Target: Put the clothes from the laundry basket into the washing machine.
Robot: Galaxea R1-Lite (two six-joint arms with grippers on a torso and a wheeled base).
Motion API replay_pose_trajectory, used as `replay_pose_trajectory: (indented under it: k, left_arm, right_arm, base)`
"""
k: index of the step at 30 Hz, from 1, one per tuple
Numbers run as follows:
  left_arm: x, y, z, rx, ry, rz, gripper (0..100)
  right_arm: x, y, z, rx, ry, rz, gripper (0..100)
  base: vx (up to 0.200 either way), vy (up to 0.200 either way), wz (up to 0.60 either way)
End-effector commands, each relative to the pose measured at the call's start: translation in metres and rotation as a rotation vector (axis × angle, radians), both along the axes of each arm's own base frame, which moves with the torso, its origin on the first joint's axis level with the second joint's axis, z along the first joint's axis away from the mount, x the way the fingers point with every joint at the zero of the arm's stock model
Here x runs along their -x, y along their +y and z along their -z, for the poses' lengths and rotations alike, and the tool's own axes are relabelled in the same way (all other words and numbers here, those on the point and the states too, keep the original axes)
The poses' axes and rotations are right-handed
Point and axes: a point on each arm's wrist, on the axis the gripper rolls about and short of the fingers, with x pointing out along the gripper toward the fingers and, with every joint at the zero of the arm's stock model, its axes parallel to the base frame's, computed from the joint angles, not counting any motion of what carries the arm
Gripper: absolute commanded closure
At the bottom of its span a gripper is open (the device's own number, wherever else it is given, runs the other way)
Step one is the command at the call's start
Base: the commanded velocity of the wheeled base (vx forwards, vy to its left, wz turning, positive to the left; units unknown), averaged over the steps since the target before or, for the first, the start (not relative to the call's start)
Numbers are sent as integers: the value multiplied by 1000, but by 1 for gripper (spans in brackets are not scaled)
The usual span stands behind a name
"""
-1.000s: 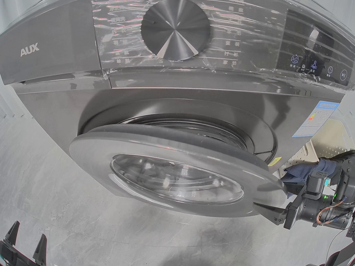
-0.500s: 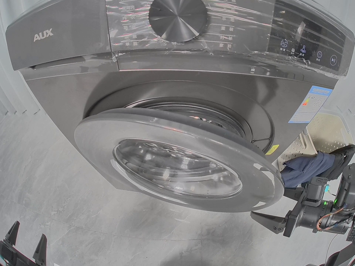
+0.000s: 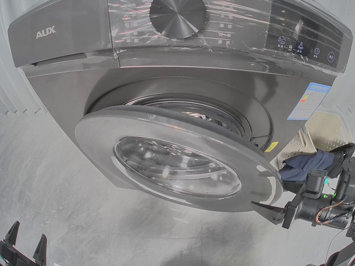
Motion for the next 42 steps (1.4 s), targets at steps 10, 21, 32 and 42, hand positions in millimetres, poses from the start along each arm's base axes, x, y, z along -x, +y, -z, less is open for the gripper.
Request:
replay_pose_trajectory:
  k: [10,21,32,42]
  left_arm:
    - [0,0,4,1,1,-1,0]
    - [0,0,4,1,1,-1,0]
    - [0,0,4,1,1,-1,0]
    - [0,0,4,1,1,-1,0]
  right_arm:
    - [10,4,5,9,20,-70,0]
    - [-11,17,6,24,37,-47,0]
    - [2,26,15,37,75,-128,0]
    - [25,-3,37,100,139,-83,0]
  base:
    - [-40,0,0]
    - [-73,0,0]
    - [-36,0,0]
    - [0,0,0]
